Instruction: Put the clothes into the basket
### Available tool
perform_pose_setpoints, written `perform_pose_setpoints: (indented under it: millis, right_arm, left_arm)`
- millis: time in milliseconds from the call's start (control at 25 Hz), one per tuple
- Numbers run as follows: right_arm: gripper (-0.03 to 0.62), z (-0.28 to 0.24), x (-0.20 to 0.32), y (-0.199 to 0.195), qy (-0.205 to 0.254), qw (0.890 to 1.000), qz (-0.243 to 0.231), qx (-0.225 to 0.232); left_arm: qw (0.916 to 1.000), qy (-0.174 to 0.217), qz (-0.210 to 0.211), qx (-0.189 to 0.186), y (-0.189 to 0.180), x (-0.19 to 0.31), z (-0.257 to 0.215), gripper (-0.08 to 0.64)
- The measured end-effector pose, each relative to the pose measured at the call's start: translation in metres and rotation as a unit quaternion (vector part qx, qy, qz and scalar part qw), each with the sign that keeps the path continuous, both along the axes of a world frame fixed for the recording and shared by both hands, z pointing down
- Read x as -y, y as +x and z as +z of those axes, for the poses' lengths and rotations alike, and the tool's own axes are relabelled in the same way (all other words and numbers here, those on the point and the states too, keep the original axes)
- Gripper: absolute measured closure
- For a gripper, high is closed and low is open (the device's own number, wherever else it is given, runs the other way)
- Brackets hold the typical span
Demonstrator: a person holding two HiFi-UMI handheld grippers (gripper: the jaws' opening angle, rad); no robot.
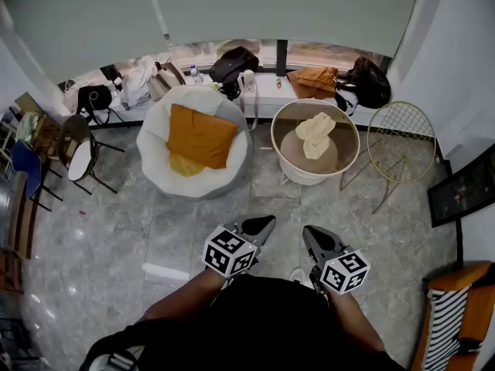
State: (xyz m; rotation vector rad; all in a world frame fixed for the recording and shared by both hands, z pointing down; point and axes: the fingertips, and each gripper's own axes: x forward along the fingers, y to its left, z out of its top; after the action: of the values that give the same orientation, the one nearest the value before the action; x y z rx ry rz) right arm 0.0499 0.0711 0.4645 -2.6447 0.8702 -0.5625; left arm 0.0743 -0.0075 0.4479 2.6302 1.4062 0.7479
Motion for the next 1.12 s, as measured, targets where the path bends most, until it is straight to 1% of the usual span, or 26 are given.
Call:
perform_pose_setpoints:
  millis: [200,400,640,1120]
  right_arm:
    - [0.580,-0.0013,0.0022,0.0020,0.000,1.000,-0.001,0.001]
    - [0.580,-0.0027,0.0030,0.0031,-0.004,1.000,-0.003,0.000]
    - [0.578,-0.0009,-0.0021,0.0051,0.008,1.000,0.007,0.004]
    - [0.578,-0.0001,-0.0002,0.0019,0.006,1.000,0.006,0.008]
  left_arm:
    - [1.0000,0.001,0.003,0.000,0.0004,-0.0002,-0.0005,0.560]
    - [1.0000,-0.004,0.000,0.008,0.0028,0.0010,0.0000,0.560]
    - [1.0000,-0.001,0.004,0.008,0.0026,-0.0028,0.0007,0.560]
    - [0.9998,0.007,0.016,0.005,-0.0037,-0.0061,0.0034,0.560]
